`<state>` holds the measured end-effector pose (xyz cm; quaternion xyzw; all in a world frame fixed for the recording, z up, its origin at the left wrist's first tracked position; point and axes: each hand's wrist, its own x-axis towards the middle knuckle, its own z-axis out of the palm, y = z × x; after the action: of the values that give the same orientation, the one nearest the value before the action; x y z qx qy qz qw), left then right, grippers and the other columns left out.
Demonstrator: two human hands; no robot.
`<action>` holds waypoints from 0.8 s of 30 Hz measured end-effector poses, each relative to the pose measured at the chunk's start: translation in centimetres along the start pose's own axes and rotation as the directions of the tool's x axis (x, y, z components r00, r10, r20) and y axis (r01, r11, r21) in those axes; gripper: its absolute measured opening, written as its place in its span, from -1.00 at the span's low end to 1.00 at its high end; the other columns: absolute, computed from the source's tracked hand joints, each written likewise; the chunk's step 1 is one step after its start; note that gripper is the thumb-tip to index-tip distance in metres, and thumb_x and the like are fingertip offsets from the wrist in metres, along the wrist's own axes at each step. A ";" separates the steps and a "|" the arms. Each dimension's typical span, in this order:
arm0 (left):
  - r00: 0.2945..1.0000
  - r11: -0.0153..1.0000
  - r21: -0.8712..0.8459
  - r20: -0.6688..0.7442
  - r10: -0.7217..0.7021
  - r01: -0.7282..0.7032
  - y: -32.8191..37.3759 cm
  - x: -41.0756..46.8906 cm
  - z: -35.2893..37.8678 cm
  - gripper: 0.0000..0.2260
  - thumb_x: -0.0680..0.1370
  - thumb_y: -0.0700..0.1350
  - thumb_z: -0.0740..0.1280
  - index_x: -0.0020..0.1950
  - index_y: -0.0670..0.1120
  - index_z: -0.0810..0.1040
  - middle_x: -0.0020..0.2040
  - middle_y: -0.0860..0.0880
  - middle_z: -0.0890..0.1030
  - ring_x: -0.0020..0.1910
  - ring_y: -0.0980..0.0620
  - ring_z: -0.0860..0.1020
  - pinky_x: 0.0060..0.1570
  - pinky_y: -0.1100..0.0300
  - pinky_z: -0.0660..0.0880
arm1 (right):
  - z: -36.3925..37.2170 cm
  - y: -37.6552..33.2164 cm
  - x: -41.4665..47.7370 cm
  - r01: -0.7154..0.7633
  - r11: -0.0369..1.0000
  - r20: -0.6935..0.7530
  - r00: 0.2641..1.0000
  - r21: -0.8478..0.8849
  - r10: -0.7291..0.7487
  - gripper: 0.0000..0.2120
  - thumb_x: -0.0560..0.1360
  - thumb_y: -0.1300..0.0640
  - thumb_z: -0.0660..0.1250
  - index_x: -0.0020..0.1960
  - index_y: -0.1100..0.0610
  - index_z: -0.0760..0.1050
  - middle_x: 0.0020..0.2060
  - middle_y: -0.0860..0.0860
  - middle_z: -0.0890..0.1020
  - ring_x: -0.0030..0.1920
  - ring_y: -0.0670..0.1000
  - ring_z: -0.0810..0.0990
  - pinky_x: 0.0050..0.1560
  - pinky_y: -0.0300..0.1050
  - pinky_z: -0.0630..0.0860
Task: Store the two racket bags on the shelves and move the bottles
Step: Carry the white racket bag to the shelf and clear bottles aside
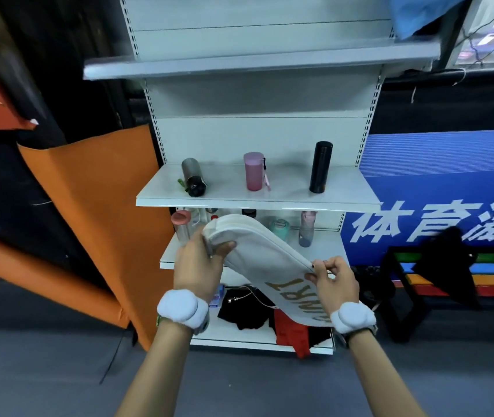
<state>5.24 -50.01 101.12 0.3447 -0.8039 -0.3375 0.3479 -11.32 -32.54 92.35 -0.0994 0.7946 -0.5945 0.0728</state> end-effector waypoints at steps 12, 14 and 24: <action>0.816 0.402 0.761 0.278 0.506 -0.509 4.5 -2.2 6.7 -0.84 0.36 -0.08 0.49 -0.09 -0.04 0.64 -0.16 -0.01 0.64 0.10 -0.10 0.60 0.51 -0.28 0.07 | -0.5 -4.3 -1.4 0.321 0.915 0.176 0.943 -0.246 -0.283 -0.81 0.58 0.01 0.28 -0.14 0.09 0.41 -0.23 0.04 0.69 -0.19 0.11 0.64 -0.12 0.00 0.55; 0.797 0.409 0.752 0.249 0.550 -0.517 4.9 -2.4 6.8 -0.93 0.32 -0.17 0.47 -0.25 -0.05 0.62 -0.35 0.00 0.59 -0.18 -0.08 0.60 0.41 -0.24 0.32 | -0.8 -4.6 -1.7 0.342 0.908 0.205 0.933 -0.240 -0.297 -0.82 0.58 0.01 0.27 -0.15 0.07 0.41 -0.23 0.01 0.69 -0.20 0.09 0.63 -0.15 -0.05 0.52; 0.844 0.533 0.722 0.131 0.521 -0.441 3.6 -2.4 5.7 -0.89 0.43 -0.08 0.50 -0.22 0.01 0.59 -0.26 0.06 0.60 -0.13 -0.04 0.55 0.19 0.03 0.25 | -1.9 -4.4 -1.4 0.321 0.925 0.172 0.942 -0.203 -0.289 -0.81 0.60 0.00 0.25 -0.08 0.11 0.43 -0.22 0.02 0.71 -0.17 0.09 0.67 -0.09 0.00 0.56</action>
<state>0.83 -44.47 100.11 0.2353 -0.9141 0.1372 0.3004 -10.09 -31.63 97.08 -0.2710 0.8254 -0.4948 0.0225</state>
